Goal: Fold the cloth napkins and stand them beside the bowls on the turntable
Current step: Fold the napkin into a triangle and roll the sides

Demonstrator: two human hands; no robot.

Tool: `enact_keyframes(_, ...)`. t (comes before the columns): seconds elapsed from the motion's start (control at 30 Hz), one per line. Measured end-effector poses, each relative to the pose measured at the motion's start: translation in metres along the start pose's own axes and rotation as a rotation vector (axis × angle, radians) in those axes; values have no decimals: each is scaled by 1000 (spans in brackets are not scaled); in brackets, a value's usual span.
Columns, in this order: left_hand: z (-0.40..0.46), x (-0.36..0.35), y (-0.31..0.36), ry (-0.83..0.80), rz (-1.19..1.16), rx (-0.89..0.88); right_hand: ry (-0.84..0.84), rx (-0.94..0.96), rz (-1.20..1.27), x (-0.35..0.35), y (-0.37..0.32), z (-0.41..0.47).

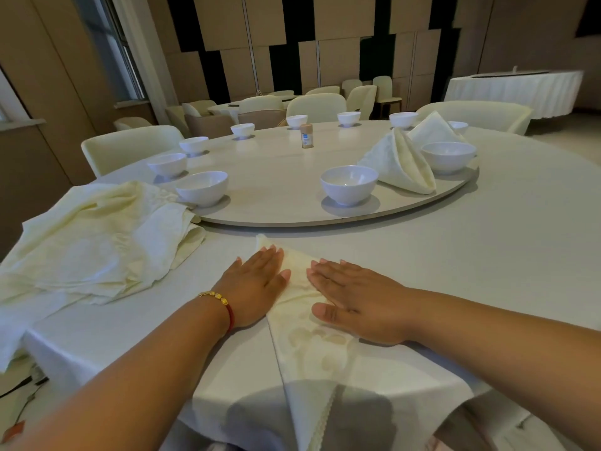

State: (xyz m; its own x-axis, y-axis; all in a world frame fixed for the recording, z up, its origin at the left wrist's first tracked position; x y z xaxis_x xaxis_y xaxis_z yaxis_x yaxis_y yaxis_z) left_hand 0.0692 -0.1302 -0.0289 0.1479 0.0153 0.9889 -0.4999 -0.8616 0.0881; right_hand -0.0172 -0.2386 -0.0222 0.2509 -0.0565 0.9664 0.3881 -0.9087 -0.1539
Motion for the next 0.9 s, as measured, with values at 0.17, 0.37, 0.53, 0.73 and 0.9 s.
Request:
enact_keyframes(0.17,-45,10,11,51,-549,-200,17,1,8,1,0,-2)
enact_keyframes(0.37,-89,-4,40,-16,-153,-397,24,16,12,1,-2,-1)
enact_keyframes(0.53,-87,-8,39,-55,-186,-373,217,102,-43,19,-14,-11)
enact_keyframes(0.73,-86,-7,37,-85,-299,-373,34,198,39,-3,-21,-11)
enact_keyframes(0.9,-74,-23,27,-299,-396,-425,13,177,99,-2,-16,-8)
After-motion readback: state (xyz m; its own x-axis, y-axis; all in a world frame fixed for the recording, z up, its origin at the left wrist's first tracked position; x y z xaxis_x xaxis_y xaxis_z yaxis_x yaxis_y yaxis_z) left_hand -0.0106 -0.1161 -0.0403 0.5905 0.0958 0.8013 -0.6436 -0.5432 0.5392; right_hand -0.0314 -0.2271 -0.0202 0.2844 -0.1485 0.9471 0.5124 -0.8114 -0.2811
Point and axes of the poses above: each hand's wrist, its own z-axis towards the middle knuckle, its own x-axis out of the back of the hand, y = z × x, the point moved 10 cm from there along z, towards the middle knuckle, and after that the axes turned 1 degree about x, right-handed, at the moved point
